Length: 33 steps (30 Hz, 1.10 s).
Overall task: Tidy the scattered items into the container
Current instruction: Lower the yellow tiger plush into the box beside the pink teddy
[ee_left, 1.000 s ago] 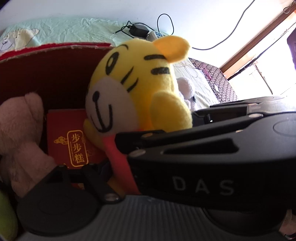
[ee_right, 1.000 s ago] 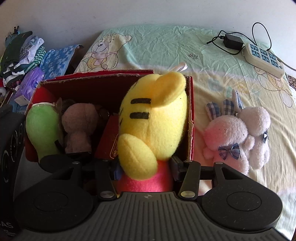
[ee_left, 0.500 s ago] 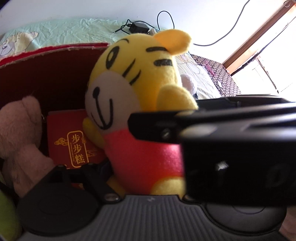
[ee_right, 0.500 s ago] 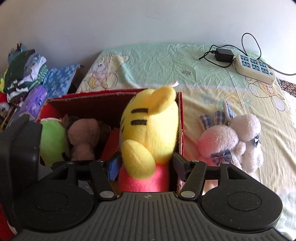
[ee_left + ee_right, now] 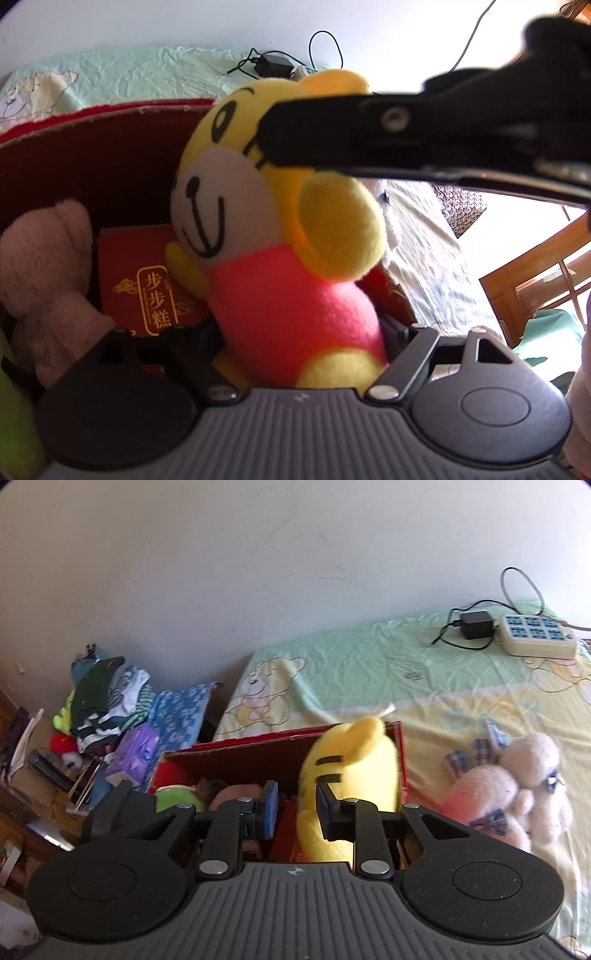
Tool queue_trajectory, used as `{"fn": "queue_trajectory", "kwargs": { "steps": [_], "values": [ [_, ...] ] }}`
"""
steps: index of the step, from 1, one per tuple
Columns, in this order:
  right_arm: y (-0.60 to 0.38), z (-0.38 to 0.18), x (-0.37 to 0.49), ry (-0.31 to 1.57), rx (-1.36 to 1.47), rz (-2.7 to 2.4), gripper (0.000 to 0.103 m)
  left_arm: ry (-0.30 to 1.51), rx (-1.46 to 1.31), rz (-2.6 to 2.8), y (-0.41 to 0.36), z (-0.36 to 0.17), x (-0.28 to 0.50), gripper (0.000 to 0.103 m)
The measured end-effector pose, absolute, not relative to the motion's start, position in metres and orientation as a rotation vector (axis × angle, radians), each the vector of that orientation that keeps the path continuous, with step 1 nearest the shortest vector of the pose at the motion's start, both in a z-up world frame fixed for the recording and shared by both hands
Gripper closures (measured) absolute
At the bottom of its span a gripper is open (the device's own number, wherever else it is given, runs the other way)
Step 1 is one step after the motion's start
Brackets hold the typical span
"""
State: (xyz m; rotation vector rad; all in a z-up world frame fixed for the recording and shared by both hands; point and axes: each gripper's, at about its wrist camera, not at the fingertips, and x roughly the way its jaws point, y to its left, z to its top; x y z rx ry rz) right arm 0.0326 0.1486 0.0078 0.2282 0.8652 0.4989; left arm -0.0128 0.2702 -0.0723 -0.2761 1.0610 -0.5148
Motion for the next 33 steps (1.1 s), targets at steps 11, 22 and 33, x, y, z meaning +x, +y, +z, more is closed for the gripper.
{"fn": "queue_trajectory", "kwargs": {
  "steps": [11,22,33],
  "values": [
    [0.158,-0.016,0.046,0.987,0.145,0.438,0.087,1.041,-0.268,-0.542,0.278,-0.074,-0.021,0.021],
    [0.153,-0.023,0.05,0.998,0.142,0.419,0.088,0.931,-0.317,-0.574,0.324,-0.048,-0.043,0.021],
    [0.147,-0.025,0.047,0.984,0.192,0.43,0.088,0.983,-0.368,-0.566,0.303,-0.062,-0.016,0.021]
  ]
}}
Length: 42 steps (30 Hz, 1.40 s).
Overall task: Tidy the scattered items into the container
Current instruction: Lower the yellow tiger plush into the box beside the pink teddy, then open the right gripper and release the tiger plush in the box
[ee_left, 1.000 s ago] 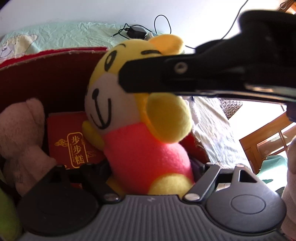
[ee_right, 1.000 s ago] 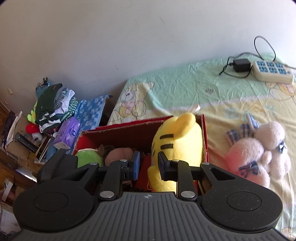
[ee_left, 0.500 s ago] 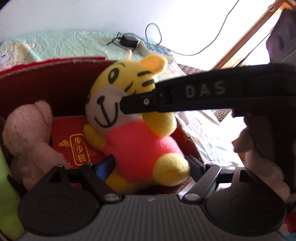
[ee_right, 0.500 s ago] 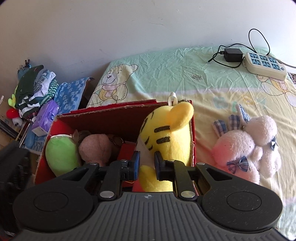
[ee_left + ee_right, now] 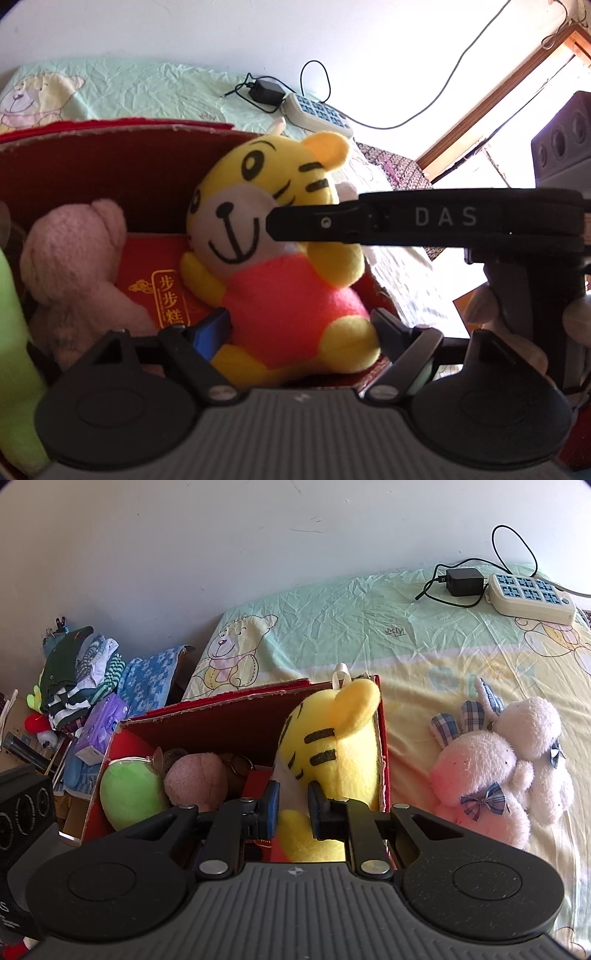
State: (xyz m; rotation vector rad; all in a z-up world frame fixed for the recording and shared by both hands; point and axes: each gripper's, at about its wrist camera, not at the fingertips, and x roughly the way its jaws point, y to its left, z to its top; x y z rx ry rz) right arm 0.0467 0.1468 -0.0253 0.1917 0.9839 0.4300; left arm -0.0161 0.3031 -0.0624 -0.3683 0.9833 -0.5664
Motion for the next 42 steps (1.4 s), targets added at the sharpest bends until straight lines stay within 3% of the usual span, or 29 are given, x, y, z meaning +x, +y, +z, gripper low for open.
{"fn": "queue_trajectory", "kwargs": {
  "steps": [42],
  "values": [
    [0.133,-0.028,0.026,0.923,0.155,0.418,0.086,0.995,-0.233,-0.378,0.267,-0.048,-0.042,0.016]
  ]
}}
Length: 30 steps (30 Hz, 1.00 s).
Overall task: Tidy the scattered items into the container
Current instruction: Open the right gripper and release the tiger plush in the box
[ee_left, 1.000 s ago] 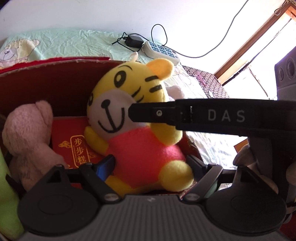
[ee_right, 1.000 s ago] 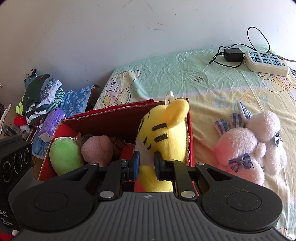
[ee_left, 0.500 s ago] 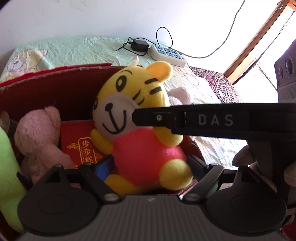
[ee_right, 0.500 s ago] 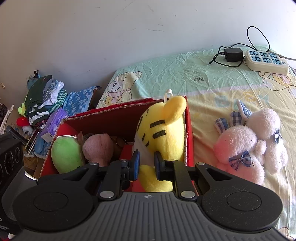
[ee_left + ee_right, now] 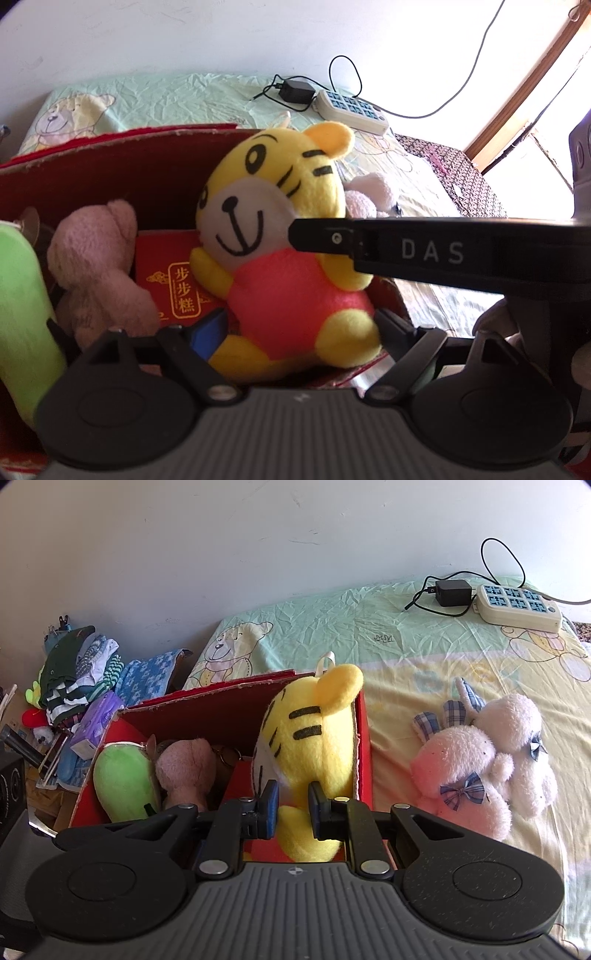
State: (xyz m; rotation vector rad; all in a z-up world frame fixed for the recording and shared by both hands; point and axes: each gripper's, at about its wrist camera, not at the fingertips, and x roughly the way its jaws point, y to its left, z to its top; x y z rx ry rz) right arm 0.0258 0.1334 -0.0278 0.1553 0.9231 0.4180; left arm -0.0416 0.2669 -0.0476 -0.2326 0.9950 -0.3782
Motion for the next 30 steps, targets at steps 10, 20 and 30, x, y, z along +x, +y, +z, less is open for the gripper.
{"fn": "queue_trajectory", "kwargs": {
  "steps": [10,20,30],
  "values": [
    [0.133,-0.034,0.02,0.91,0.125,0.379,0.069,0.977,-0.235,-0.334,0.272,-0.04,-0.056,0.014],
    [0.127,-0.034,0.014,0.898,0.195,0.381,0.066,0.97,-0.248,-0.296,0.274,-0.037,-0.063,0.014],
    [0.111,-0.034,0.004,0.907,0.302,0.381,0.066,0.932,-0.247,-0.283,0.281,-0.018,-0.07,0.015]
  ]
}}
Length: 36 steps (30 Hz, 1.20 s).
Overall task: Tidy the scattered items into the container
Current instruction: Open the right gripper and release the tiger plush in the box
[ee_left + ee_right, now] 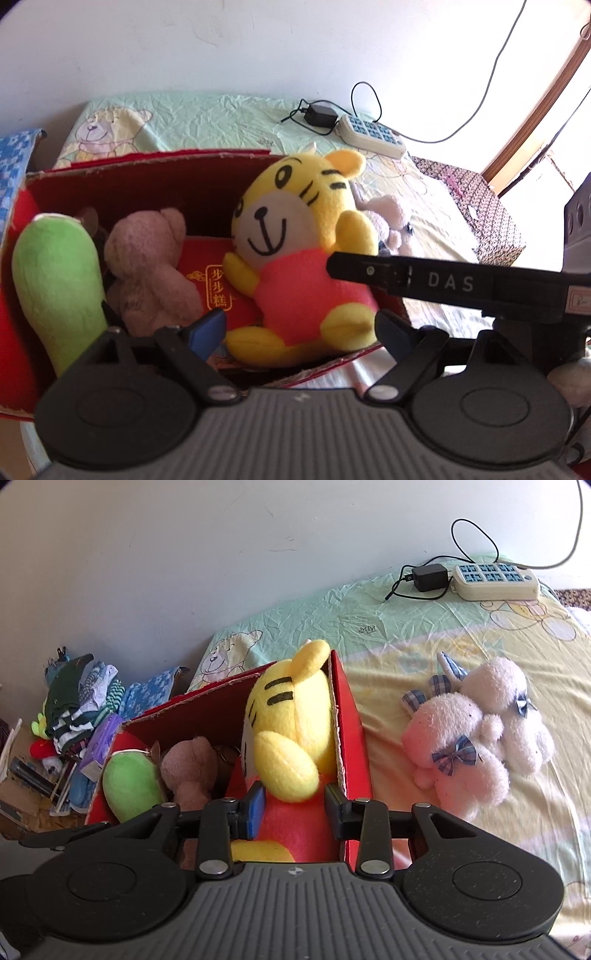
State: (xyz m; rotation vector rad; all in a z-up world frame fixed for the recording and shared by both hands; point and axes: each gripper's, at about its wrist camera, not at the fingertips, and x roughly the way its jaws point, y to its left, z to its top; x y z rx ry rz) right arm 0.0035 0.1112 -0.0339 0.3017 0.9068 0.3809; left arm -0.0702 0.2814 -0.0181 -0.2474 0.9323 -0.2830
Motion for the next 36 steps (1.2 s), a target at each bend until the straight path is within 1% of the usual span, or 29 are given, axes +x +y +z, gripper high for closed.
{"fn": "queue_trajectory", "kwargs": {
  "steps": [2,4,16,24,25,31,34,36],
  "values": [
    [0.11,-0.032,0.001,0.899,0.316,0.379,0.066,0.913,-0.25,-0.275,0.285,-0.014,-0.072,0.015],
    [0.109,-0.03,0.0,0.891,0.322,0.375,0.066,0.91,-0.238,-0.245,0.288,-0.014,-0.071,0.018],
    [0.109,-0.024,-0.01,0.86,0.33,0.387,0.066,0.978,-0.241,-0.139,0.298,-0.037,-0.058,0.024],
    [0.109,-0.023,-0.021,0.815,0.279,0.351,0.066,1.002,-0.208,-0.132,0.289,-0.047,-0.052,0.024],
    [0.108,-0.024,-0.021,0.813,0.277,0.344,0.068,1.003,-0.198,-0.132,0.287,-0.047,-0.052,0.024],
    [0.103,-0.026,-0.024,0.782,0.304,0.349,0.068,1.012,-0.171,-0.113,0.28,-0.046,-0.048,0.022],
    [0.102,-0.026,-0.021,0.781,0.27,0.344,0.067,1.009,-0.158,-0.087,0.276,-0.046,-0.048,0.021],
    [0.098,-0.028,-0.017,0.796,0.296,0.37,0.067,1.006,-0.149,-0.066,0.273,-0.044,-0.048,0.021]
  ]
}}
